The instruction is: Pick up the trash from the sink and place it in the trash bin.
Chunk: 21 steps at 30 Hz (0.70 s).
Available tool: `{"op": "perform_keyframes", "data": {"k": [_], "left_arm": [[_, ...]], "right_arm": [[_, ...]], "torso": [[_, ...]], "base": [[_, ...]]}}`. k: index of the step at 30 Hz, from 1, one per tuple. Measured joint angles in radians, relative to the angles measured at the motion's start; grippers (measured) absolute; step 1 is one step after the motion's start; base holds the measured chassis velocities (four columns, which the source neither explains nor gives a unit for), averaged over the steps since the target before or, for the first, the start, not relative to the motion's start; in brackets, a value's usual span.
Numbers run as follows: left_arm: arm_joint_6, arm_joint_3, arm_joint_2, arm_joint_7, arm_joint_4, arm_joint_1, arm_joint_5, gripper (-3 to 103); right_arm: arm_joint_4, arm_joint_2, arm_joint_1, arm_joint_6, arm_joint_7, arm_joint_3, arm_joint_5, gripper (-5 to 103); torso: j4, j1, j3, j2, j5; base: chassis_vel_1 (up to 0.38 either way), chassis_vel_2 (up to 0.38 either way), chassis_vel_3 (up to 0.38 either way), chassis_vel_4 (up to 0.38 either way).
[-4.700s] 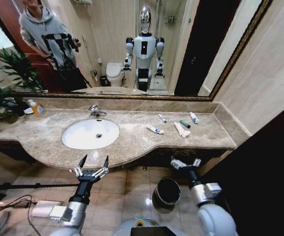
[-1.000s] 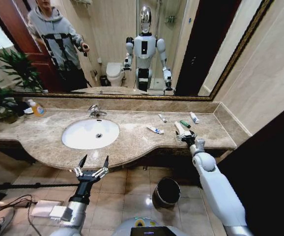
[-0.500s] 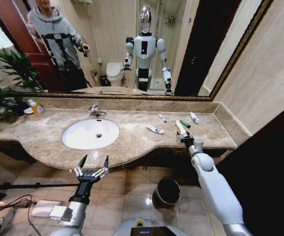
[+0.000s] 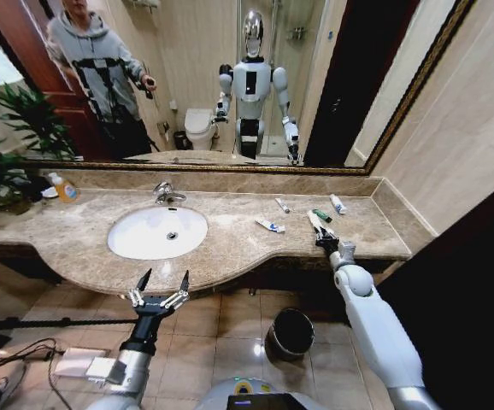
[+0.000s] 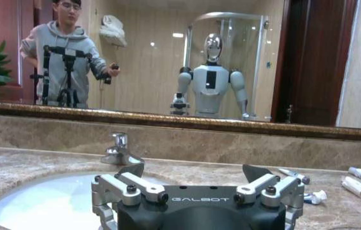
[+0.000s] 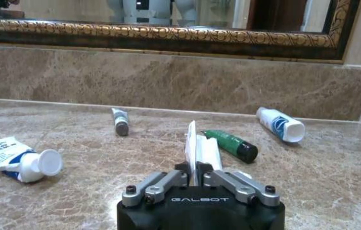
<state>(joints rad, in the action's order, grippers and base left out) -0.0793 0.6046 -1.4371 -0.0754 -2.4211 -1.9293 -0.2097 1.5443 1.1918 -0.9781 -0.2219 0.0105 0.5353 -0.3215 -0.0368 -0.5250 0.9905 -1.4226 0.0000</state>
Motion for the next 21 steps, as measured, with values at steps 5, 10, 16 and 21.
{"op": "perform_keyframes", "data": {"k": [5, 10, 16, 21], "left_arm": [[0.000, 0.000, 0.000, 0.000, 0.000, 0.000, 0.000, 100], [0.000, 0.000, 0.000, 0.000, 0.000, 0.000, 0.000, 100], [0.000, 0.000, 0.000, 0.000, 0.000, 0.000, 0.000, 100], [0.000, 0.000, 0.000, 0.000, 0.000, 0.000, 0.000, 100]], "right_arm": [[0.013, -0.002, -0.006, -0.001, -0.001, 0.002, -0.004, 0], [0.042, -0.004, -0.017, -0.011, -0.009, 0.004, -0.006, 0], [0.127, -0.014, -0.060, -0.016, -0.015, 0.024, -0.020, 0], [0.204, -0.004, -0.130, 0.042, -0.015, 0.044, -0.012, 0]], "torso": [[0.0000, 0.000, 0.000, 0.000, 0.0000], [0.0000, 0.000, 0.000, 0.000, 0.0001], [0.0000, 0.000, 0.000, 0.000, 0.0000], [0.0001, 0.000, 0.000, 0.000, 0.0001]], "base": [[0.000, 0.000, 0.000, 0.000], [0.000, 0.000, 0.000, 0.000], [0.000, 0.000, 0.000, 0.000], [0.000, 0.000, 0.000, 0.000]]}}
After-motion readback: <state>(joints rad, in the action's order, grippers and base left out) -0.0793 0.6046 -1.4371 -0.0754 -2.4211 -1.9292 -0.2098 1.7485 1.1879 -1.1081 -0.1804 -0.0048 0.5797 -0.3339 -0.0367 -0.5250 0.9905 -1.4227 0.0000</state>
